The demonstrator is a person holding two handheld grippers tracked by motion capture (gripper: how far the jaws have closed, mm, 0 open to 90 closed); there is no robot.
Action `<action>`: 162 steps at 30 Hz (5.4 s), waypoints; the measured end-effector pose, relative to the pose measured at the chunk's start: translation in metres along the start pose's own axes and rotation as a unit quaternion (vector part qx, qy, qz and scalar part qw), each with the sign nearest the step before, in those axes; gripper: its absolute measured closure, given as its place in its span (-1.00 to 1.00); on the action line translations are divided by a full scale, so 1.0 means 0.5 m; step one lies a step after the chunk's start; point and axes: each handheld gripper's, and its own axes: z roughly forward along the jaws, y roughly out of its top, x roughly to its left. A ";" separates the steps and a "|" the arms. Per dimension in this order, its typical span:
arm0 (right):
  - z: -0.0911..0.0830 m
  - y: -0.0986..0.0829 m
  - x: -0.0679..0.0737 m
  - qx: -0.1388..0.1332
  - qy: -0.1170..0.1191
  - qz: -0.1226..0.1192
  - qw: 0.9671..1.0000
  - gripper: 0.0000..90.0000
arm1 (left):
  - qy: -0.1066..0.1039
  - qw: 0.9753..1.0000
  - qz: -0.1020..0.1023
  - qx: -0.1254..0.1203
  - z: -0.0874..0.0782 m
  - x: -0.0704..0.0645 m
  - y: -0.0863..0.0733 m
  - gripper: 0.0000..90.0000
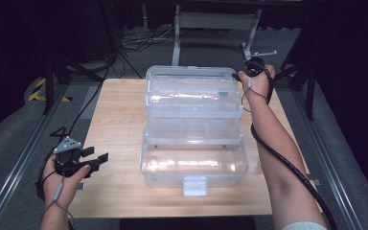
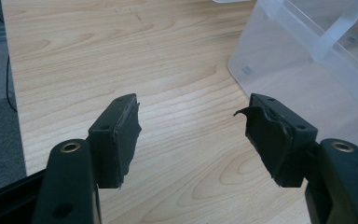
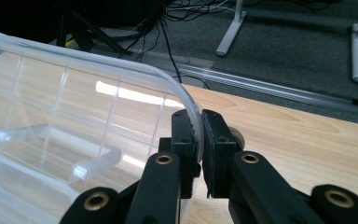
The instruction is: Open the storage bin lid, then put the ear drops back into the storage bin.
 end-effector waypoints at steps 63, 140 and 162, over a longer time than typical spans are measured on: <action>0.029 -0.028 -0.014 0.012 -0.010 0.001 1.000 0.42 | -0.010 1.000 0.002 0.006 0.023 0.004 0.016 -0.23; -0.348 -0.281 -0.031 0.136 0.072 -0.082 0.985 0.04 | -0.013 1.000 0.012 0.007 0.041 -0.002 0.049 -0.25; -0.289 -0.321 -0.014 0.236 0.061 -0.112 0.963 0.03 | -0.014 1.000 0.010 0.014 0.044 0.000 0.046 -0.26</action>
